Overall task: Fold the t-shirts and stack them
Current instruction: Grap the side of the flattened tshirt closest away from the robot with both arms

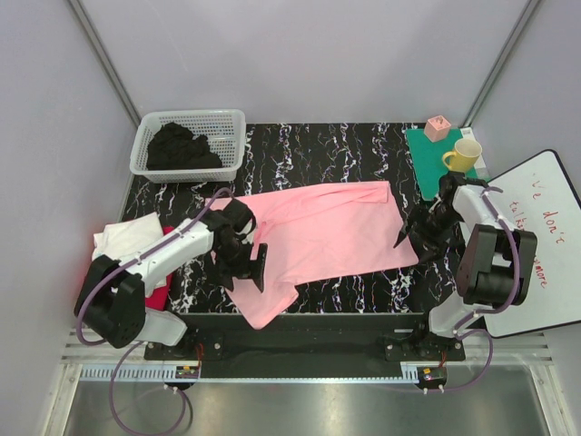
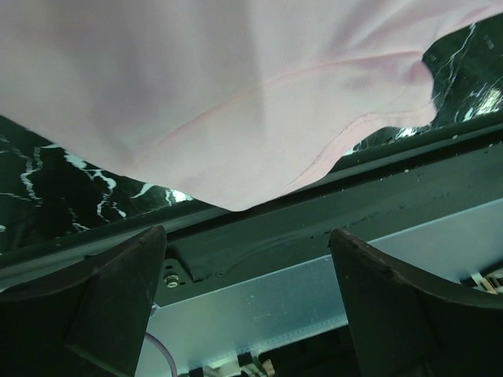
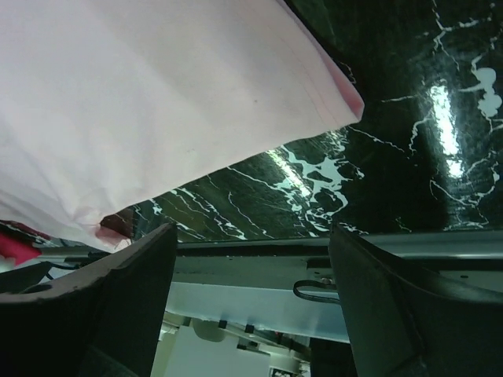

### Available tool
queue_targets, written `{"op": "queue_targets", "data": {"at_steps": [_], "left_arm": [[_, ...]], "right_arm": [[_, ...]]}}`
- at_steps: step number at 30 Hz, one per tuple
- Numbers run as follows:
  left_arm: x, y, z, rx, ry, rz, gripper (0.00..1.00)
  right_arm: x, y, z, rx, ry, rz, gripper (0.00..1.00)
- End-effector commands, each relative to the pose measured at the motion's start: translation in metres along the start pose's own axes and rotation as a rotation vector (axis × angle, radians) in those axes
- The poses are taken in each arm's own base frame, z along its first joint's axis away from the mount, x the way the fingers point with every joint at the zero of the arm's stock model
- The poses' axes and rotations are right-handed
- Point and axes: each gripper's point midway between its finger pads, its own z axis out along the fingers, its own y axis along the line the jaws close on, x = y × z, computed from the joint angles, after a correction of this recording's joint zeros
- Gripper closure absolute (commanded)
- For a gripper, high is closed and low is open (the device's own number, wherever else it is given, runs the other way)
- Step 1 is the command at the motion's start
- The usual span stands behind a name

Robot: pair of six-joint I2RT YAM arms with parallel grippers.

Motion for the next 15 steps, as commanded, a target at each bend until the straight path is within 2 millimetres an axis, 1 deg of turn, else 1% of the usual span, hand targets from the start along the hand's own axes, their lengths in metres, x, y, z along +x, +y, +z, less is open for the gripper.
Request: {"op": "queue_targets", "data": {"at_steps": [1,2,4,7,11,14,15], "left_arm": [[0.001,-0.015,0.011,0.124,-0.022,0.014,0.09],[-0.001,-0.015,0.014,0.129,-0.031,0.019,0.08],[0.005,-0.012,0.022,0.133,0.003,0.025,0.07],[0.01,-0.009,0.026,0.137,0.013,0.042,0.07],[0.017,-0.011,0.025,0.152,0.02,0.058,0.12],[0.024,-0.008,0.027,0.142,0.051,0.052,0.14],[0.023,-0.007,0.025,0.138,0.046,0.058,0.14]], "right_arm": [[-0.003,-0.012,0.004,0.08,0.002,0.051,0.18],[-0.003,-0.013,0.007,0.087,0.008,0.066,0.18],[-0.003,-0.019,0.015,0.111,0.022,0.083,0.18],[-0.004,-0.03,0.023,0.141,0.019,0.124,0.18],[-0.007,-0.041,0.03,0.149,0.014,0.17,0.2],[-0.013,-0.041,0.037,0.131,0.009,0.186,0.21],[-0.019,-0.04,0.039,0.124,-0.004,0.183,0.21]]}}
